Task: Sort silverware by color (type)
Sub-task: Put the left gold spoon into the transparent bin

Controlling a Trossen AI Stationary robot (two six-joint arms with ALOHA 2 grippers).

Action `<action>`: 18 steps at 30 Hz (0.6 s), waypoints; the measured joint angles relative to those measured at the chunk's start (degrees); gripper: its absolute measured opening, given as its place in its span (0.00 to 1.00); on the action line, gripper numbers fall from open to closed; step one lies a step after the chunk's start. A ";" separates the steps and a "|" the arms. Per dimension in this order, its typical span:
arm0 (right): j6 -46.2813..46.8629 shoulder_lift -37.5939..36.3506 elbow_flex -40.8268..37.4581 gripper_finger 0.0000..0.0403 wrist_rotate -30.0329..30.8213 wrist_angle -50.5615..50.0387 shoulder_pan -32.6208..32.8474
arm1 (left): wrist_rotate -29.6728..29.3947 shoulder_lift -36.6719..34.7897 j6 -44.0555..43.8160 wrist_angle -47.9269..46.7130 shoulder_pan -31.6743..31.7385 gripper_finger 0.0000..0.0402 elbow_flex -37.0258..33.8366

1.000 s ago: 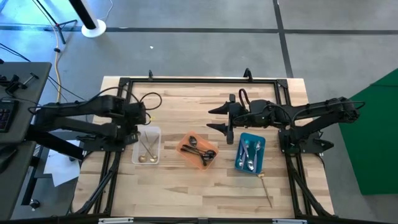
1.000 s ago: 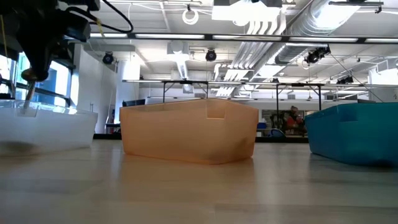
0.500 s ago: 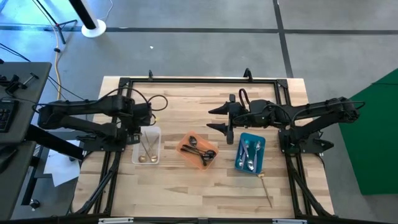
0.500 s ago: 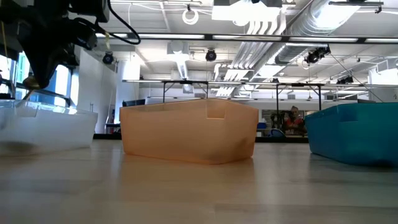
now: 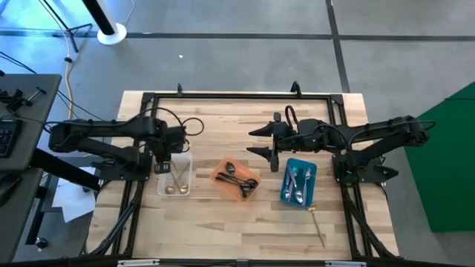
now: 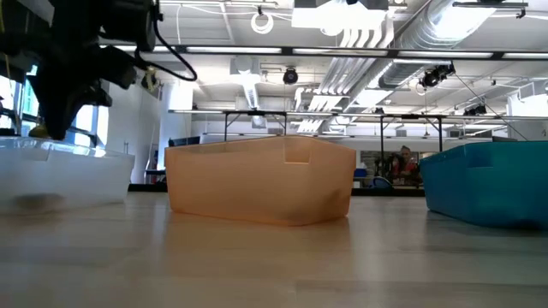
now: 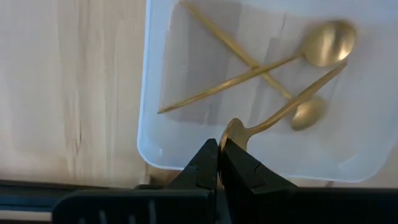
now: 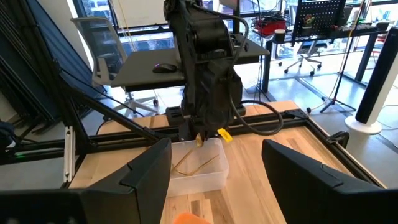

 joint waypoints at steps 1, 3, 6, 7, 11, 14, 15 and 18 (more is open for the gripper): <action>-0.01 0.00 0.00 0.59 0.00 0.00 0.00 | 0.02 0.32 -0.02 0.09 0.00 0.00 -0.36; -0.01 0.00 0.00 0.59 0.00 -0.04 0.00 | 0.11 0.80 0.23 1.63 0.00 0.00 -0.37; -0.01 0.00 0.00 0.59 0.02 -0.46 0.00 | 0.07 1.43 1.03 3.26 0.00 0.00 -0.37; 0.00 0.00 0.00 0.59 0.02 -0.57 0.00 | 0.07 1.74 1.06 3.63 0.00 0.00 -0.37; -0.02 0.00 0.00 0.59 0.02 -0.64 0.00 | -0.33 3.44 1.93 4.08 0.00 0.00 -0.34; -0.02 0.00 0.00 0.59 0.02 -0.87 0.00 | -0.37 5.35 2.69 4.25 0.00 0.00 -0.32; -0.02 0.00 0.00 0.59 0.02 -0.85 0.00 | -0.36 6.05 2.90 4.37 0.00 0.00 -0.31; -0.02 0.00 0.00 0.59 0.02 -0.87 0.00 | -0.35 8.50 2.93 5.02 0.00 0.00 -0.28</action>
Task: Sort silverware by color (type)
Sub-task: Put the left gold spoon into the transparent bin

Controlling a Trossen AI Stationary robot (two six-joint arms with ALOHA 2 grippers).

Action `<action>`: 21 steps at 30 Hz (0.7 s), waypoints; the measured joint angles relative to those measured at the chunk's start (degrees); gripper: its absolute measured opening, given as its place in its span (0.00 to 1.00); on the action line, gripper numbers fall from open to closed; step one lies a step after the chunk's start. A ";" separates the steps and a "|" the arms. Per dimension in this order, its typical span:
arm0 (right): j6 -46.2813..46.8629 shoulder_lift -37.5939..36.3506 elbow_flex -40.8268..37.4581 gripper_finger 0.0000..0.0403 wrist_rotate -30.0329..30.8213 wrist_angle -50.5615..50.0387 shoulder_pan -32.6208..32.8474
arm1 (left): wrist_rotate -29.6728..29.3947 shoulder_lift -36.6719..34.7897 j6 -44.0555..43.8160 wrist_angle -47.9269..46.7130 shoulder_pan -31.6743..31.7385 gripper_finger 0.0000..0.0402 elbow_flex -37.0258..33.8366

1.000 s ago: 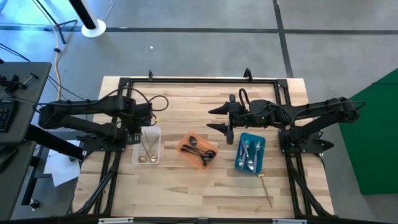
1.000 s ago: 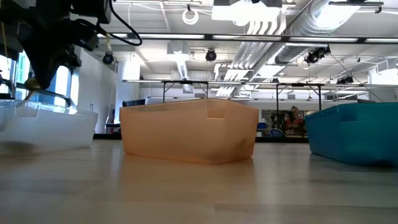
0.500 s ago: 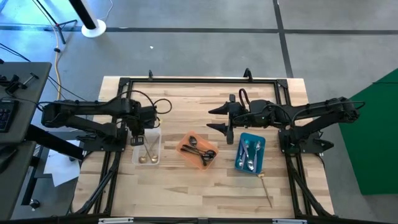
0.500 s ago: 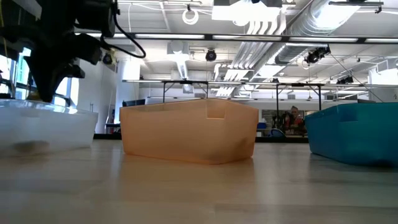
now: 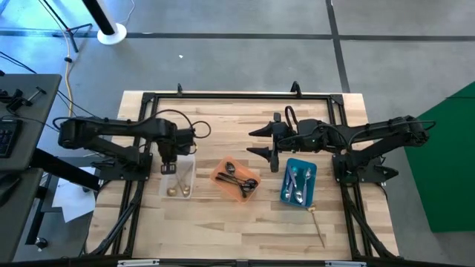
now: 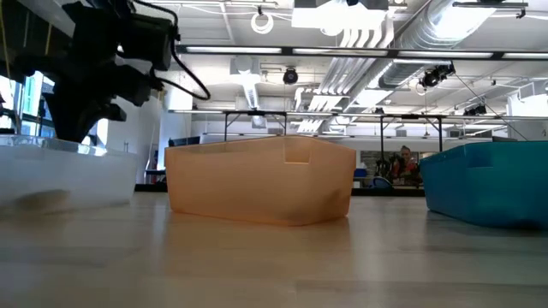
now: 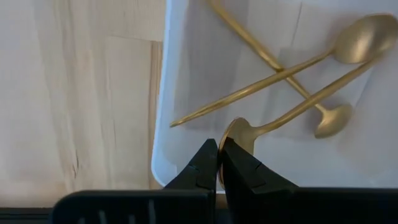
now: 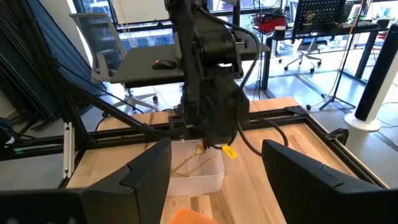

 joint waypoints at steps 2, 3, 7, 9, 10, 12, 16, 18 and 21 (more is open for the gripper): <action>0.00 0.00 0.00 0.59 -0.01 0.00 0.00 | 0.04 1.63 -0.02 0.40 0.00 0.00 0.00; 0.00 0.00 0.00 0.59 0.00 0.00 0.00 | 0.04 2.42 -0.02 0.49 0.00 0.00 0.00; 0.00 0.00 0.00 0.59 0.00 -0.07 0.00 | -0.79 5.35 -0.17 0.69 0.00 0.00 0.00; 0.00 0.00 0.00 0.59 0.00 -0.23 0.00 | -1.28 6.46 -0.10 0.92 0.00 0.00 0.00; 0.00 0.00 0.00 0.59 0.00 -0.31 0.00 | -1.38 6.90 0.07 1.01 0.00 0.00 0.00; 0.00 0.00 0.00 0.59 0.00 -0.45 0.00 | -1.65 7.53 0.07 1.64 0.00 0.00 0.00; 0.00 0.00 0.00 0.59 0.00 -0.48 0.00 | -1.98 8.09 0.09 2.78 0.00 0.01 0.00; 0.00 0.00 0.00 0.59 0.00 -0.48 0.00 | -2.31 8.11 0.04 3.56 -0.02 0.03 -0.02; 0.00 0.00 0.00 0.59 0.00 -0.48 0.00 | -2.82 8.12 -0.35 3.90 -0.02 0.06 -0.03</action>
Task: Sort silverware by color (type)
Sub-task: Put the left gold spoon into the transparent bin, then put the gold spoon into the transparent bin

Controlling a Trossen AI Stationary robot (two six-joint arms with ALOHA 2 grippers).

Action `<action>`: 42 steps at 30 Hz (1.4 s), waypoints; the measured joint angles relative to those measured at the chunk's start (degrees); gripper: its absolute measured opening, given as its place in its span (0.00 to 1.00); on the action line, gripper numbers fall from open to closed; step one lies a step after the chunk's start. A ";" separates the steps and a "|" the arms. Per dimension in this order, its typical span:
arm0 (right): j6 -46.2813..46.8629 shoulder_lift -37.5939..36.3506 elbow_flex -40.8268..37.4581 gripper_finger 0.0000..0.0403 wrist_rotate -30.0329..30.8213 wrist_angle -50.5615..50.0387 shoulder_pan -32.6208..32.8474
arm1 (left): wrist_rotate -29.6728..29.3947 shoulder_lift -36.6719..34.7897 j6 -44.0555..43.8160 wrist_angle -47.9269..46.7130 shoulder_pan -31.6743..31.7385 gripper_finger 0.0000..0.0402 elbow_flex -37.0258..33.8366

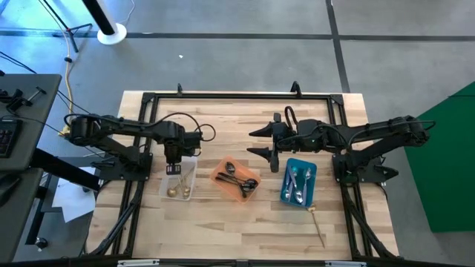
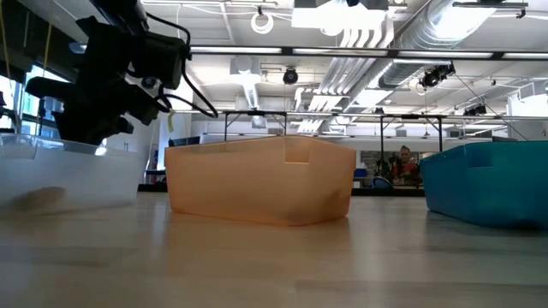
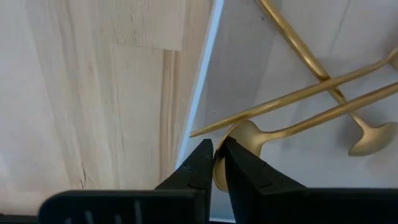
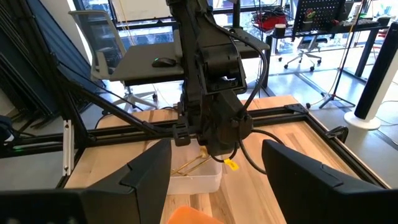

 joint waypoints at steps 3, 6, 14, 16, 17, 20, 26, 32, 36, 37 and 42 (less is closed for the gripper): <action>0.00 0.00 0.00 0.59 0.00 -0.02 0.00 | -0.14 0.02 -0.09 0.02 0.01 0.08 -0.03; 0.26 0.00 0.00 0.59 0.00 -0.06 0.00 | -0.09 0.02 -0.15 0.00 0.00 0.10 -0.03; 0.46 0.00 0.00 0.59 0.00 -0.09 0.00 | 0.22 0.02 -0.68 -0.22 0.00 0.12 -0.03; 0.46 0.00 0.00 0.59 -0.01 -0.09 0.00 | 0.32 0.02 -0.82 -0.28 0.00 0.14 -0.03; 0.46 0.00 0.00 0.59 -0.01 -0.09 0.00 | 0.37 0.02 -1.24 -0.28 0.00 0.16 -0.03; 0.46 0.00 0.00 0.59 -0.01 -0.09 0.00 | 0.43 0.02 -1.66 -0.47 0.00 0.22 -0.03; 0.46 0.00 0.00 0.59 0.00 -0.09 0.00 | 1.38 -0.16 -2.55 -1.58 0.02 0.34 0.85; 0.46 0.00 0.00 0.59 0.00 -0.07 0.00 | 2.90 -0.18 0.34 -5.22 0.02 0.39 6.43; 0.46 0.00 0.00 0.59 0.00 -0.09 0.00 | 2.97 -0.20 1.57 -9.34 0.02 0.39 11.69; 0.44 0.00 0.00 0.59 0.00 -0.09 0.00 | 2.97 -0.23 1.82 -10.35 0.02 0.39 13.23; 0.44 0.00 0.00 0.59 0.00 -0.09 0.00 | 3.26 -2.71 1.14 -10.80 0.02 0.39 20.91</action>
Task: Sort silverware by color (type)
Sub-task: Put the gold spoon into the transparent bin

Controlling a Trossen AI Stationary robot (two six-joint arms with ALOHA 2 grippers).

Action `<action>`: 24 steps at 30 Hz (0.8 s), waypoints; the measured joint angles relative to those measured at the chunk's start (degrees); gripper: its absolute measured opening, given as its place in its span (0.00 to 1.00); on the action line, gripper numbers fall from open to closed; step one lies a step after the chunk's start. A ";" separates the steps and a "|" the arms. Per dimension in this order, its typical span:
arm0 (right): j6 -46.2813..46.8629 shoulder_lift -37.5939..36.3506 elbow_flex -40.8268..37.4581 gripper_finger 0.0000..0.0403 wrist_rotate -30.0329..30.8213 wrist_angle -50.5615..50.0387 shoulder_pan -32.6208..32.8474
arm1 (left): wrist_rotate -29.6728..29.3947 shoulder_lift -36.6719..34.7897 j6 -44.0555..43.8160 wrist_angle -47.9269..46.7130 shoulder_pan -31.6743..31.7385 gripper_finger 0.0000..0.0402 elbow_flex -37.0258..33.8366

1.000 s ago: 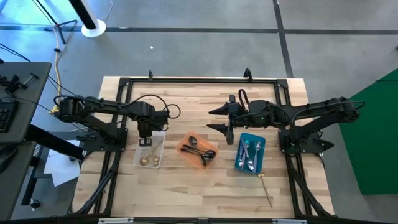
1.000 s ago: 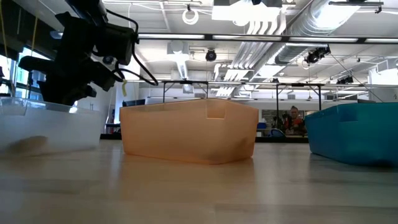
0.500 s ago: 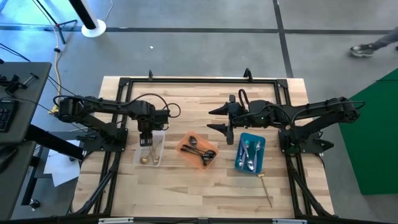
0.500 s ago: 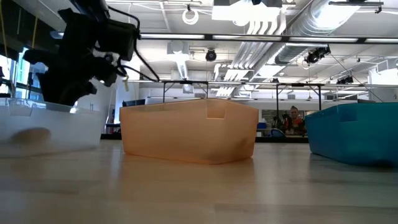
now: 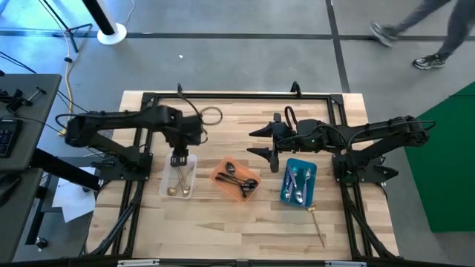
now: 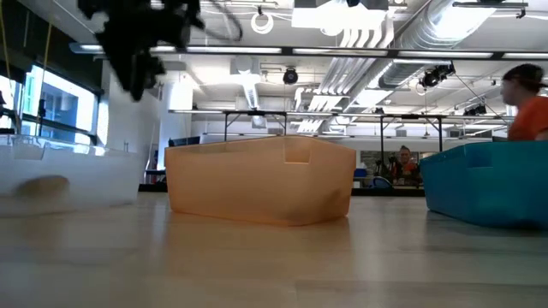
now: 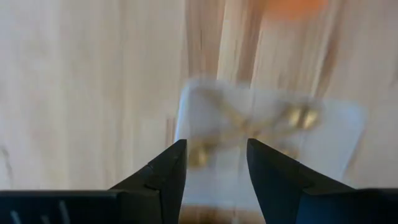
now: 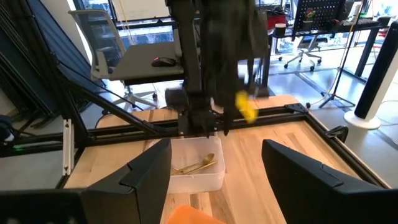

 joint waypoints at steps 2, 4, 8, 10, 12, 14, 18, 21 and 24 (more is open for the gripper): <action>-0.66 0.00 0.00 0.59 0.00 -0.12 0.00 | 0.06 -2.66 -1.41 3.18 0.00 0.39 2.10; -1.68 0.00 0.00 0.59 0.00 -0.22 0.00 | 0.06 -6.31 -3.37 9.60 -0.01 0.39 2.43; -2.01 0.00 0.00 0.59 0.00 -0.22 0.00 | 0.08 -15.28 -7.76 28.58 -0.01 0.39 -0.61; -2.01 0.02 0.00 0.59 0.00 -0.22 0.00 | 0.08 -19.32 -9.05 38.39 -0.07 0.39 -3.35; -1.99 0.02 0.00 0.59 0.00 -0.24 0.00 | 0.08 -23.04 -10.24 47.71 -0.07 0.39 -6.56; -2.03 0.01 0.00 0.59 0.00 -0.22 0.00 | 0.11 -26.04 -11.21 55.88 -0.07 0.39 -9.79; -1.98 -0.05 0.00 0.59 0.01 -0.25 0.00 | 0.14 -30.00 -13.35 70.27 -0.23 0.39 -16.36; -1.56 -0.62 0.00 0.59 -0.02 -0.48 0.00 | 0.11 -31.43 -15.25 79.35 -1.06 0.39 -21.51; -1.49 -1.90 0.02 0.59 0.00 -0.78 0.00 | -0.57 -31.63 -16.42 84.94 -2.12 0.39 -25.66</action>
